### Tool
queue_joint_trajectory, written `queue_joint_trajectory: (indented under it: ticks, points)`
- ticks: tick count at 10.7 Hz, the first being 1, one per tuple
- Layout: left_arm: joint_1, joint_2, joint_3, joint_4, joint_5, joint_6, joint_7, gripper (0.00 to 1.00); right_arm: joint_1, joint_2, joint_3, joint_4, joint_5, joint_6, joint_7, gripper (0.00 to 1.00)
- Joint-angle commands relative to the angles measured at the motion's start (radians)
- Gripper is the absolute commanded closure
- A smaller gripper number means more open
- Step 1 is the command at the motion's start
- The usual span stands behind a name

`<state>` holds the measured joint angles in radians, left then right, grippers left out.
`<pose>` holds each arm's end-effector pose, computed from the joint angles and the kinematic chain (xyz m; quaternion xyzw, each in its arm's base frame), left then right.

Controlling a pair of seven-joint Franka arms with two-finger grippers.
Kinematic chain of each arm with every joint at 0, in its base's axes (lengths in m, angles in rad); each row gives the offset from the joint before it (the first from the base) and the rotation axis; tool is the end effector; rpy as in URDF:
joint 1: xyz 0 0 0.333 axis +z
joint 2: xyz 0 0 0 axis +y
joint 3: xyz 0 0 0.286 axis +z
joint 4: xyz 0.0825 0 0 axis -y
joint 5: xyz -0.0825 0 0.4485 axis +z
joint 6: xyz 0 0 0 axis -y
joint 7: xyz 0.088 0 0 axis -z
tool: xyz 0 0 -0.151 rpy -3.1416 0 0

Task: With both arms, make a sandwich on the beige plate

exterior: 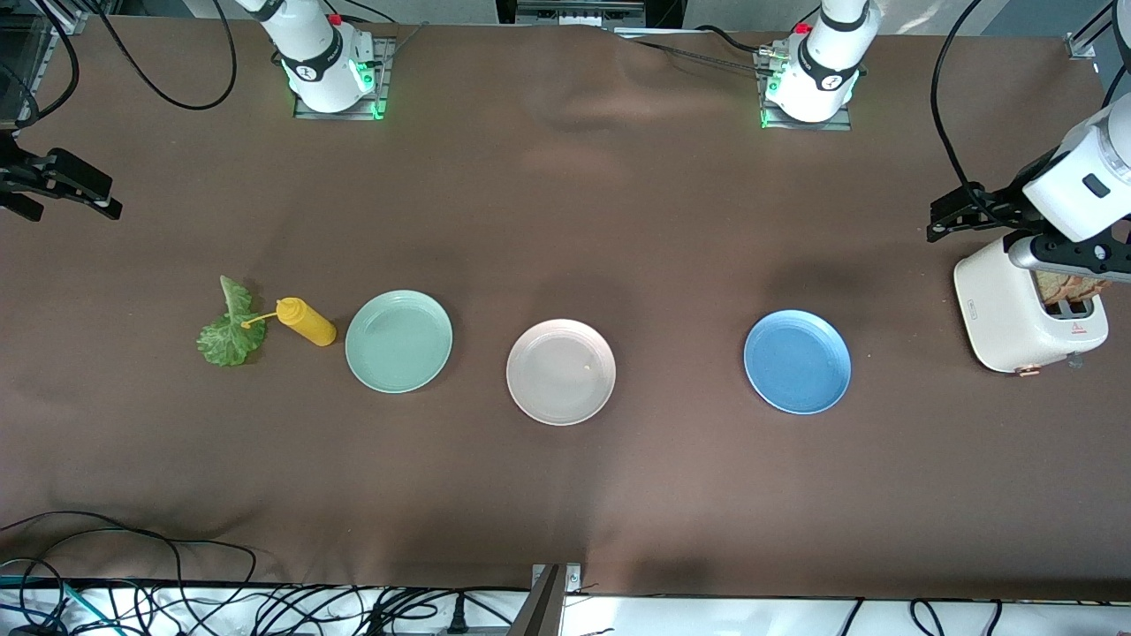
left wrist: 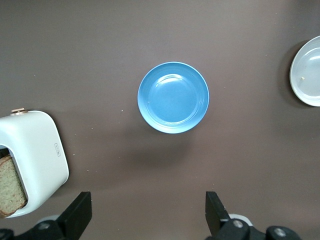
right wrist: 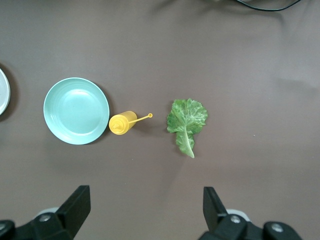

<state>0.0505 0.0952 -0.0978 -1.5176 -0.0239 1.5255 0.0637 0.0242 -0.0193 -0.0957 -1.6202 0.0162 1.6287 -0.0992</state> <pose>0.6345 -0.0318 0.5157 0.9974 -0.0554 -0.0433 0.0170 0.6185 -0.0423 0.5410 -0.9998 -0.0135 -0.0146 0.0078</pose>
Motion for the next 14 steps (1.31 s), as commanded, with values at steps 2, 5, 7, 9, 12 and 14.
queue_joint_trajectory:
  ticks: [2, 5, 7, 9, 12, 14]
  points:
    - [0.017, -0.019, 0.001, -0.019, -0.027, 0.007, 0.005, 0.00, 0.002, -0.002, 0.002, 0.008, -0.016, -0.003, -0.008, 0.00]
    - [0.017, -0.015, 0.001, -0.019, -0.027, 0.007, 0.002, 0.00, 0.002, -0.001, 0.002, 0.008, -0.016, -0.003, -0.013, 0.00]
    - [0.032, -0.015, 0.001, -0.018, -0.033, 0.007, 0.002, 0.00, 0.002, -0.001, 0.001, 0.008, -0.016, -0.003, -0.013, 0.00]
    - [0.034, -0.014, 0.001, -0.019, -0.033, 0.007, 0.004, 0.00, 0.000, 0.001, 0.001, 0.008, -0.016, 0.002, -0.013, 0.00]
    - [0.032, -0.014, 0.000, -0.021, -0.033, 0.007, 0.002, 0.00, 0.002, 0.002, 0.001, 0.008, -0.018, 0.003, -0.013, 0.00]
    - [0.031, -0.012, -0.002, -0.021, -0.033, 0.007, 0.002, 0.00, 0.000, 0.007, 0.001, 0.008, -0.016, 0.006, -0.011, 0.00]
